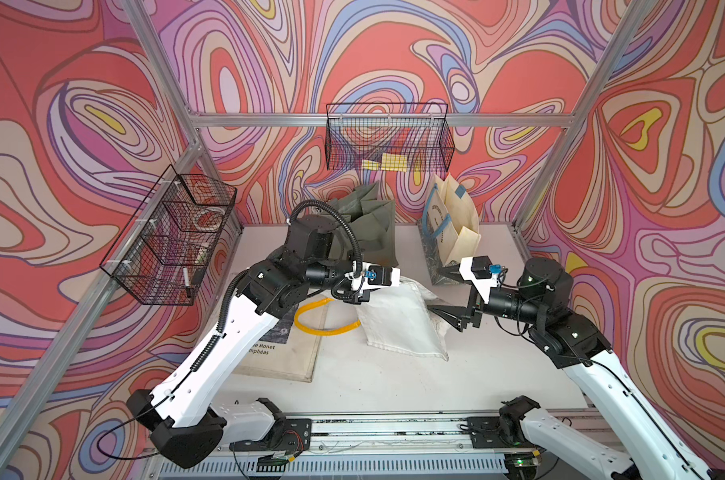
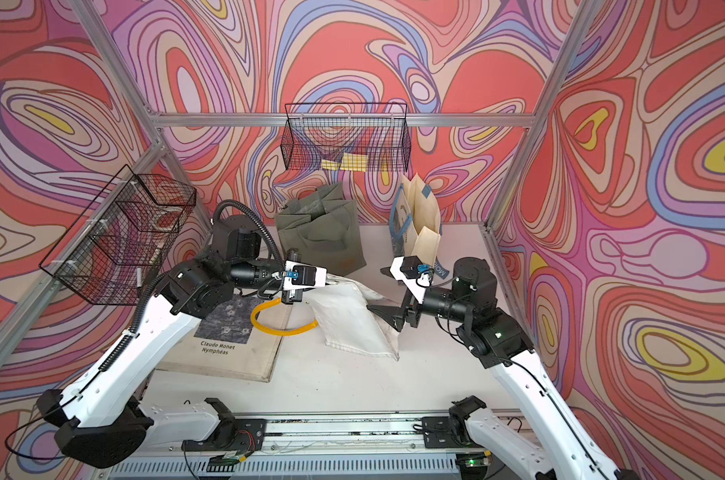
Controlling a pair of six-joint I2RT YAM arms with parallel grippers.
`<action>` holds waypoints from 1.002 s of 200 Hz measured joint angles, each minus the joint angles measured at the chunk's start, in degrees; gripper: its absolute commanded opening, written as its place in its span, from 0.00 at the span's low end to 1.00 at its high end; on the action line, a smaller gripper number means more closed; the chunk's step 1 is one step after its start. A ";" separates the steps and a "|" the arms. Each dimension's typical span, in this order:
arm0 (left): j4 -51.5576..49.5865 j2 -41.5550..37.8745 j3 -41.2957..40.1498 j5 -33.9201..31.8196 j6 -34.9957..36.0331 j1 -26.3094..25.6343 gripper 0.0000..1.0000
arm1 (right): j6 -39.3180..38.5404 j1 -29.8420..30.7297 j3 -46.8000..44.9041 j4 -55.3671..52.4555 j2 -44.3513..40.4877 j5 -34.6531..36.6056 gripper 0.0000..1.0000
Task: Put away the canvas bag
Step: Press the canvas bag at the center of the board.
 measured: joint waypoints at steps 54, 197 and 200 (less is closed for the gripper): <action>0.07 0.46 1.20 0.02 0.20 0.00 0.00 | 1.66 0.02 -4.72 -0.42 0.83 1.31 0.81; 9.73 2.67 3.37 4.15 -8.04 6.10 0.00 | 3.23 0.66 -10.08 -8.55 -3.13 15.87 0.70; 10.45 2.67 3.21 4.42 -8.55 6.40 0.00 | 3.48 0.66 -10.14 -8.52 -3.15 15.96 0.69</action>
